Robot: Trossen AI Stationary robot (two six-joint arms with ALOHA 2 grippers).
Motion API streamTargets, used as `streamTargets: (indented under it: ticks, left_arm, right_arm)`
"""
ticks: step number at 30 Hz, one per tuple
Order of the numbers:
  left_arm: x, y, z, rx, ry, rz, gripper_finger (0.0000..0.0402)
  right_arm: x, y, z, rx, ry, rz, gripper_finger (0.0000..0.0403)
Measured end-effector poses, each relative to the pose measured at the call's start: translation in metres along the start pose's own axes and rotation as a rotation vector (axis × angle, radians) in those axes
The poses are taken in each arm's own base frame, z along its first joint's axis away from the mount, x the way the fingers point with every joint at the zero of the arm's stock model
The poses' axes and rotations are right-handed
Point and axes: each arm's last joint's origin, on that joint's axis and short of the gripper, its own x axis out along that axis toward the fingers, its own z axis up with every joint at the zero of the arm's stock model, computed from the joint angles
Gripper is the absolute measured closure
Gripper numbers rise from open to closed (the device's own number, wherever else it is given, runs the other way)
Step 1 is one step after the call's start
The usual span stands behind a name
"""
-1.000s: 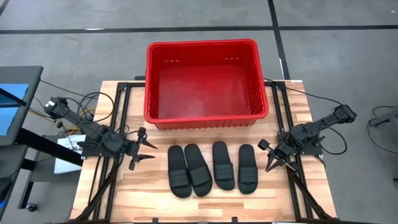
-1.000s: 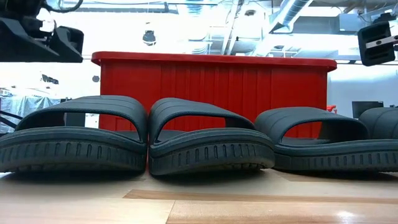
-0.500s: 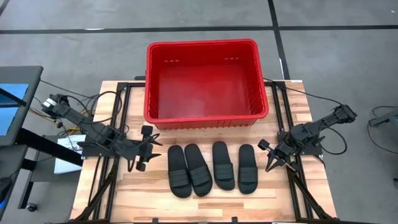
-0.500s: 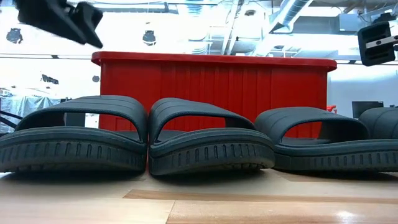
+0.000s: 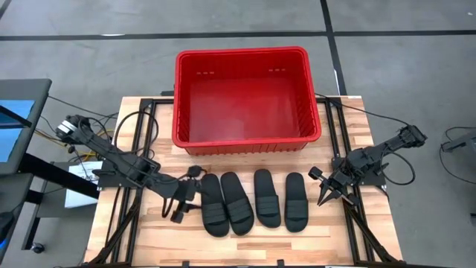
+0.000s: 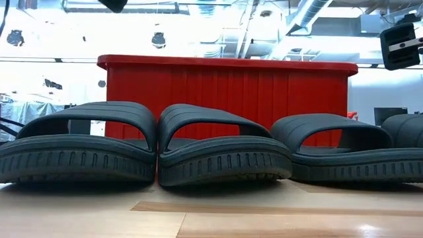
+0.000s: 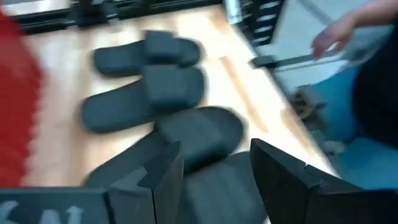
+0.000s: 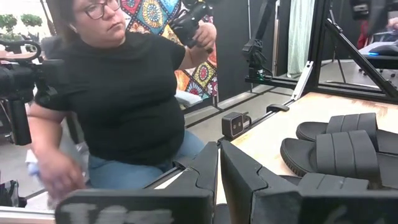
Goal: Pick and place slides into bin
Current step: Put the black slipper into the red container
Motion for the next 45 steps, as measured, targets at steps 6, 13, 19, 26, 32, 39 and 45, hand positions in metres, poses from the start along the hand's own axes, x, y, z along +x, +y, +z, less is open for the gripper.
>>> streamTargets:
  ticks: [6,13,19,26,32,39,45]
  left_arm:
    - [0.006,-0.004,-0.003,0.008,0.038,-0.124,0.0223]
    - [0.006,-0.004,-0.01,-0.069,0.115,-0.136,0.0223]
    - [0.005,0.0,-0.018,-0.076,0.192,-0.035,0.0223]
    - [0.016,-0.005,-0.03,-0.106,0.277,0.03,0.0223]
    - [0.041,-0.035,-0.038,-0.03,0.348,-0.045,0.0223]
    - [0.073,-0.073,-0.024,0.103,0.378,-0.119,0.0223]
    - [0.103,-0.086,-0.017,0.142,0.409,-0.02,0.0223]
  right_arm:
    - [0.0,0.0,0.0,0.0,0.0,0.0,0.0392]
    - [0.0,0.0,0.0,0.001,0.003,0.0,0.0392]
    - [0.0,0.0,-0.001,0.003,0.006,0.0,0.0392]
    - [0.0,0.0,-0.001,0.003,0.006,0.0,0.0392]
    - [0.0,0.0,-0.001,0.003,0.006,0.0,0.0392]
    - [0.0,0.0,-0.002,0.007,0.015,0.0,0.0392]
    - [0.0,0.0,-0.002,0.009,0.018,0.0,0.0392]
